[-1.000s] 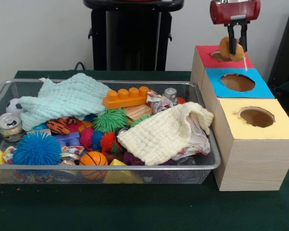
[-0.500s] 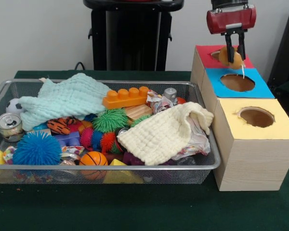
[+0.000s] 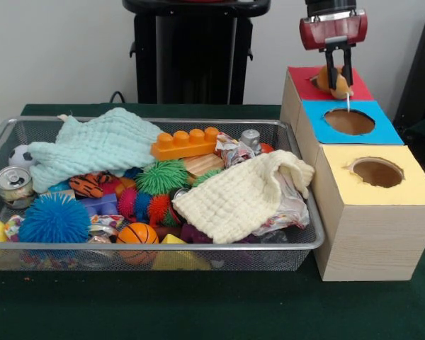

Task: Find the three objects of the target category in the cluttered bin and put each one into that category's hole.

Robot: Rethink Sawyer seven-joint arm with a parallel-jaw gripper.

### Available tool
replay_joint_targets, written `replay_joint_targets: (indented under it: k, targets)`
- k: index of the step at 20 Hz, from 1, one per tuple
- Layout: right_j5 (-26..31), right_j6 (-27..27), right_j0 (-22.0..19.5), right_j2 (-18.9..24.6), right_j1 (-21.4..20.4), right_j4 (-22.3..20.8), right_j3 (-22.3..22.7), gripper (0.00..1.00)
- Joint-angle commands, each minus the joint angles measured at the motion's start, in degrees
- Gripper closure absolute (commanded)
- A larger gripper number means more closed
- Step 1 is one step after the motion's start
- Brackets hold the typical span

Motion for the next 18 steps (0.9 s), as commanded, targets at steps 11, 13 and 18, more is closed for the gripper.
replay_joint_targets:
  k: [11,13,18]
  targets:
    - [-7.4,17.8,1.2,2.3,6.1,-1.2,1.4,1.00]
    - [-6.9,17.6,0.9,2.5,6.1,-1.2,0.9,1.00]
    - [-3.9,16.8,-0.4,3.2,5.7,-0.8,0.2,1.00]
